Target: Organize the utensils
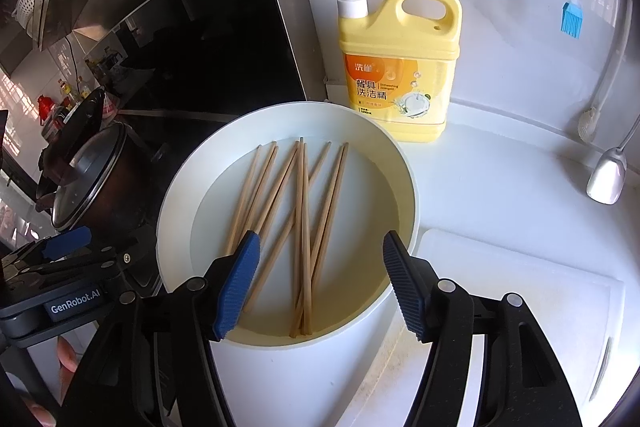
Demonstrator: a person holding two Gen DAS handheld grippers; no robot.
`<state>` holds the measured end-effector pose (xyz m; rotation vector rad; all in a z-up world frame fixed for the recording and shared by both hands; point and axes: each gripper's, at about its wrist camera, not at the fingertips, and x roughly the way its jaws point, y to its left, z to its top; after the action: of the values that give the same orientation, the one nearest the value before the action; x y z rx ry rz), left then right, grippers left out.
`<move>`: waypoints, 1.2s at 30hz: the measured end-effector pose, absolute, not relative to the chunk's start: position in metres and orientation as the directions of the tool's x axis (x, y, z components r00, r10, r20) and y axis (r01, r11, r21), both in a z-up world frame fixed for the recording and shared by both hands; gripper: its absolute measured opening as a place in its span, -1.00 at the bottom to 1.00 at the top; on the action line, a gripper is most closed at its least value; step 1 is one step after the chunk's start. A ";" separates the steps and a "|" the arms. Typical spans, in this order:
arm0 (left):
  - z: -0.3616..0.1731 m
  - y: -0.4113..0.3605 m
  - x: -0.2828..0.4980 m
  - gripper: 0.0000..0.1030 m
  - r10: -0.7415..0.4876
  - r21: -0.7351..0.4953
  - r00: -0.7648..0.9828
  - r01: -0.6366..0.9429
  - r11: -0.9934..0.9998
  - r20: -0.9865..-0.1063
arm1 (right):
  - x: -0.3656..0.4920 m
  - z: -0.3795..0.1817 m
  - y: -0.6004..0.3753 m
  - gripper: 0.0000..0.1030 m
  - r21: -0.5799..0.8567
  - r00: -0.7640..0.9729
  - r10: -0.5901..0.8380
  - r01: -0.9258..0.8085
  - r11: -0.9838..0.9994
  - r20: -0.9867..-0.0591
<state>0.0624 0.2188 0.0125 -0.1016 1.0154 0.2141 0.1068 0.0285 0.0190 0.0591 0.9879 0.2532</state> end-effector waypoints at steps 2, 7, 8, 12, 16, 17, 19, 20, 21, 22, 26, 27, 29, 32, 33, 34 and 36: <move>0.012 0.220 0.063 0.86 0.131 0.014 0.505 -0.229 0.973 -0.853 | 0.107 0.019 0.029 0.19 0.163 0.525 0.238 -0.185 0.969 -0.817; 0.012 0.220 0.063 0.86 0.125 0.006 0.509 -0.229 0.973 -0.852 | 0.107 0.019 0.028 0.19 0.163 0.525 0.238 -0.185 0.969 -0.818; 0.012 0.220 0.063 0.86 0.127 0.007 0.511 -0.230 0.973 -0.850 | 0.107 0.019 0.028 0.19 0.164 0.524 0.238 -0.184 0.969 -0.818; 0.011 0.220 0.064 0.88 0.129 0.008 0.504 -0.234 0.972 -0.854 | 0.108 0.020 0.028 0.19 0.164 0.524 0.237 -0.183 0.969 -0.818; 0.008 0.223 0.069 0.88 0.126 0.002 0.471 -0.254 0.967 -0.873 | 0.109 0.020 0.028 0.19 0.162 0.525 0.235 -0.181 0.970 -0.818; 0.008 0.224 0.070 0.88 0.117 -0.006 0.464 -0.254 0.967 -0.878 | 0.108 0.020 0.028 0.19 0.162 0.524 0.234 -0.181 0.970 -0.819; 0.007 0.224 0.071 0.88 0.108 -0.010 0.461 -0.246 0.969 -0.881 | 0.109 0.020 0.028 0.19 0.162 0.524 0.234 -0.179 0.970 -0.819; 0.007 0.222 0.072 0.88 0.117 0.001 0.462 -0.244 0.970 -0.879 | 0.109 0.020 0.028 0.19 0.163 0.524 0.233 -0.178 0.971 -0.819; 0.007 0.221 0.071 0.88 0.123 0.008 0.465 -0.241 0.970 -0.877 | 0.109 0.020 0.028 0.19 0.162 0.524 0.233 -0.178 0.971 -0.819; 0.008 0.220 0.071 0.88 0.128 0.015 0.467 -0.238 0.971 -0.875 | 0.109 0.020 0.028 0.19 0.161 0.524 0.232 -0.179 0.971 -0.820; 0.008 0.217 0.071 0.88 0.132 0.023 0.470 -0.231 0.973 -0.873 | 0.110 0.019 0.029 0.19 0.160 0.525 0.230 -0.177 0.971 -0.820; 0.008 0.217 0.071 0.88 0.134 0.025 0.469 -0.231 0.973 -0.873 | 0.110 0.019 0.030 0.19 0.161 0.525 0.231 -0.176 0.971 -0.819; 0.008 0.217 0.071 0.88 0.135 0.027 0.465 -0.232 0.972 -0.875 | 0.110 0.019 0.030 0.19 0.159 0.526 0.230 -0.176 0.971 -0.819; 0.009 0.217 0.072 0.88 0.138 0.031 0.464 -0.231 0.972 -0.875 | 0.110 0.019 0.030 0.19 0.160 0.525 0.230 -0.176 0.971 -0.820; 0.008 0.217 0.074 0.88 0.139 0.032 0.465 -0.230 0.973 -0.875 | 0.110 0.019 0.030 0.19 0.161 0.524 0.231 -0.176 0.971 -0.820; 0.008 0.217 0.074 0.88 0.140 0.033 0.465 -0.230 0.973 -0.874 | 0.110 0.019 0.030 0.19 0.160 0.524 0.231 -0.177 0.971 -0.820; 0.008 0.217 0.074 0.88 0.140 0.034 0.464 -0.229 0.973 -0.875 | 0.110 0.019 0.030 0.19 0.161 0.525 0.230 -0.176 0.971 -0.820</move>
<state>0.0741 0.2173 0.0079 -0.0931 1.0650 0.2269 0.1101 0.0297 0.0195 0.0602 0.9892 0.2433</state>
